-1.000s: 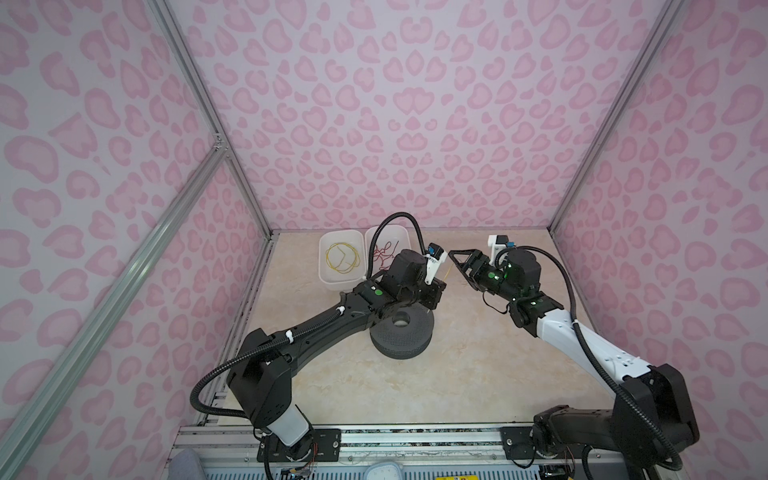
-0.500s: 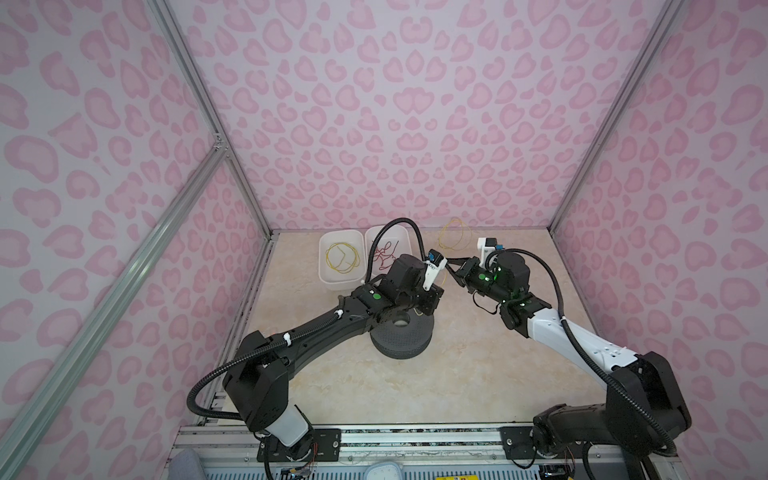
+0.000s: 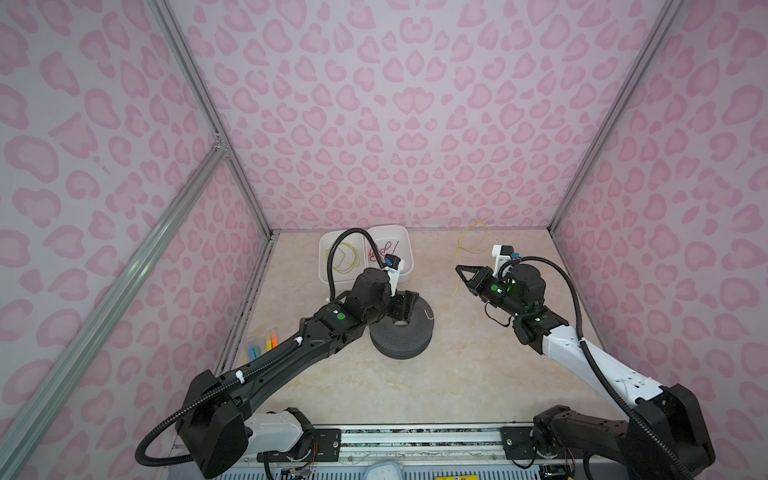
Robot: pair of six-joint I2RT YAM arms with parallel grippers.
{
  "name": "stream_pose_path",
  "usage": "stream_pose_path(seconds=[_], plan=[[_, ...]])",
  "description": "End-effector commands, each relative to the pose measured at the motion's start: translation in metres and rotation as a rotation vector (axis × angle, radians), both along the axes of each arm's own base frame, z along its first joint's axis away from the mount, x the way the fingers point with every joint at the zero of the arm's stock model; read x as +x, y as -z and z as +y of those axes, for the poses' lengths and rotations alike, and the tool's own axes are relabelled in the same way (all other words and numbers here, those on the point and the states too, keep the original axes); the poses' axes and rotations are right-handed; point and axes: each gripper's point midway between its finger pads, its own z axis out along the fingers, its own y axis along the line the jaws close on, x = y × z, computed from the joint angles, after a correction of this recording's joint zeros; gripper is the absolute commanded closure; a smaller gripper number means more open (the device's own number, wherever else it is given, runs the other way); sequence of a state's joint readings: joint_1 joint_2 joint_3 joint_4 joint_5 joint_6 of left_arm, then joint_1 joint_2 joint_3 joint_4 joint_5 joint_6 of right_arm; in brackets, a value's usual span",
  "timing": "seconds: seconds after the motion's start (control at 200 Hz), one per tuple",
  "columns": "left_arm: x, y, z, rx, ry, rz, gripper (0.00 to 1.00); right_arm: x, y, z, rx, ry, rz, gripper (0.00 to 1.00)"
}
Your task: Wrap the cables
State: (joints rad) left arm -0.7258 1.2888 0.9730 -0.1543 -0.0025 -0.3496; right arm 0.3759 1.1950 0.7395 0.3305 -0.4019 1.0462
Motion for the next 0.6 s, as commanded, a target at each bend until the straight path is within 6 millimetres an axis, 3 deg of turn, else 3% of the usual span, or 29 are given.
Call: stream_pose_path(seconds=[0.0, 0.115, 0.23, 0.365, 0.595], plan=[[-0.013, 0.005, -0.009, -0.064, 0.056, 0.053, 0.31, 0.000, 0.000, -0.007, -0.034, 0.030, -0.029, 1.00], [-0.023, 0.010, -0.023, 0.041, 0.133, 0.022, 0.37, -0.001, 0.000, -0.007, -0.050, 0.026, -0.025, 1.00], [-0.033, -0.011, -0.042, 0.194, 0.187, -0.149, 0.36, -0.001, 0.006, -0.006, -0.077, 0.017, -0.005, 1.00], [-0.036, -0.034, -0.072, 0.161, 0.277, -0.205, 0.33, -0.003, 0.007, -0.006, -0.067, 0.017, 0.001, 1.00], [-0.036, 0.006, -0.097, 0.228, 0.376, -0.154, 0.40, -0.007, -0.001, -0.007, -0.074, 0.014, -0.011, 1.00]])
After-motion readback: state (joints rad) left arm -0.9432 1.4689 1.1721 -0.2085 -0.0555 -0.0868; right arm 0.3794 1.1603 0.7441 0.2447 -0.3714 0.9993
